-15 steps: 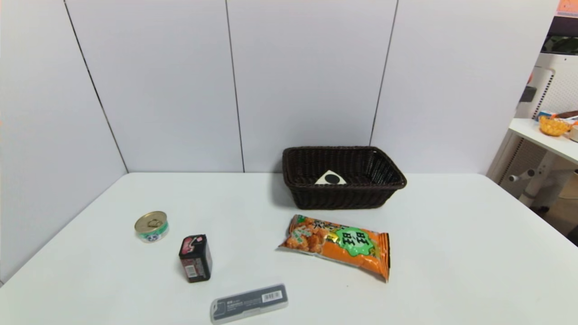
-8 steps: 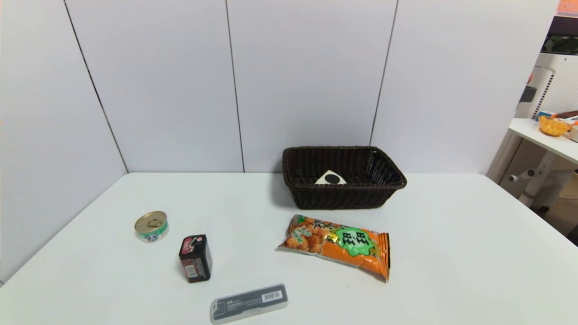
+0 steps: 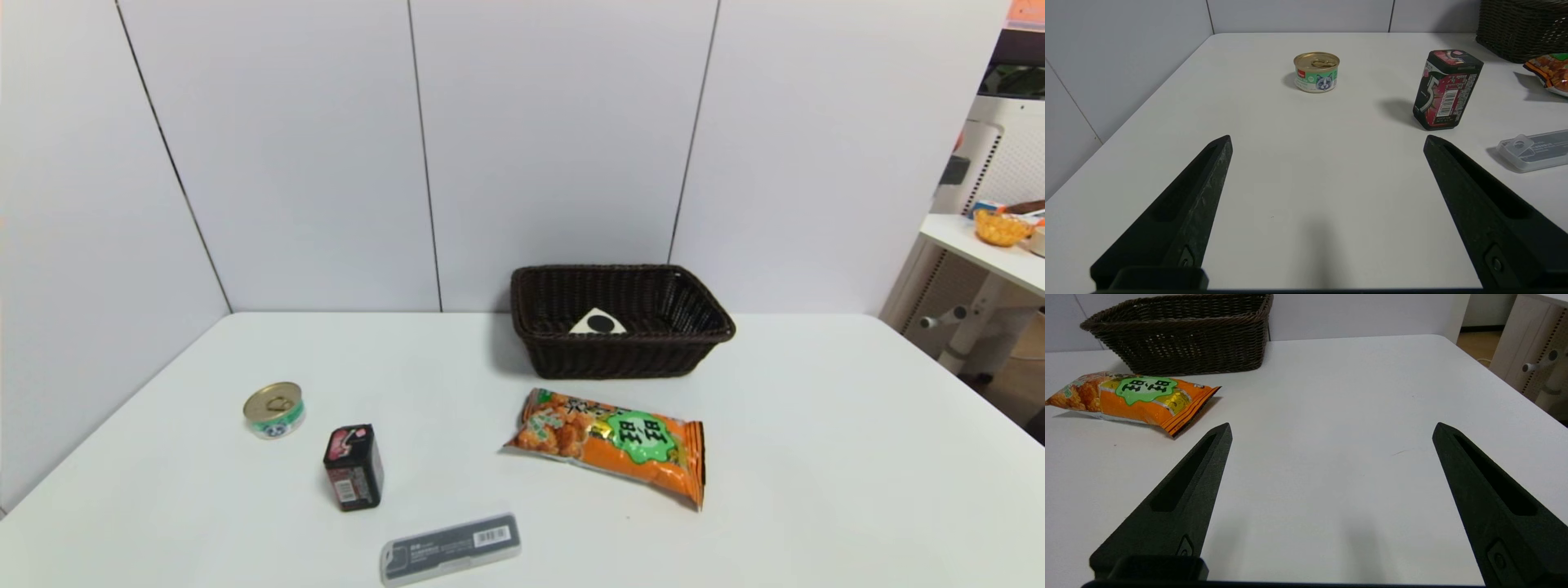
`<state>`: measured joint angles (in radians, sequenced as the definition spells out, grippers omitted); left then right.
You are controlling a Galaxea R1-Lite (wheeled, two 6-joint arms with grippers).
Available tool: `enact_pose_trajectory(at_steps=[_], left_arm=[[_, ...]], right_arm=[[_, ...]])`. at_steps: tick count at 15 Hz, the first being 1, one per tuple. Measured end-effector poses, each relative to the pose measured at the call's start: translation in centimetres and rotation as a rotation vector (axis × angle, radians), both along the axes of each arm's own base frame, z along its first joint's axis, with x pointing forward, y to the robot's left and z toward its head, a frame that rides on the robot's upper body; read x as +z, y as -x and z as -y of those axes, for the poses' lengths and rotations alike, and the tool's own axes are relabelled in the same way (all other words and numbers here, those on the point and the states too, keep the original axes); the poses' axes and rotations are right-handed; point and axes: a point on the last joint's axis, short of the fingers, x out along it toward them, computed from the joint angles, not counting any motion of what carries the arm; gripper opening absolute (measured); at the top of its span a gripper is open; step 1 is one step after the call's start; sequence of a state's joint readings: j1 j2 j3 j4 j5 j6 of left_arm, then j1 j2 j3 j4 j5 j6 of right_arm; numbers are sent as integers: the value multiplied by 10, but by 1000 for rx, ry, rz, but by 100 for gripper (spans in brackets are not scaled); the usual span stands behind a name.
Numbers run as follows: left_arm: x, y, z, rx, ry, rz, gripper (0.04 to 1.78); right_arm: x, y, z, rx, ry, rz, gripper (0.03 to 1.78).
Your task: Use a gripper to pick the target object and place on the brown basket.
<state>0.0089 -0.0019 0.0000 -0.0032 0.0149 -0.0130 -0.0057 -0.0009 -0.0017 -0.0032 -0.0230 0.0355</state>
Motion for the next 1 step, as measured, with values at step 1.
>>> enact_pose_trajectory(at_steps=[1], left_arm=[[0,0,0,0,0,0,169]], right_arm=[[0,0,0,0,-2,0,169]])
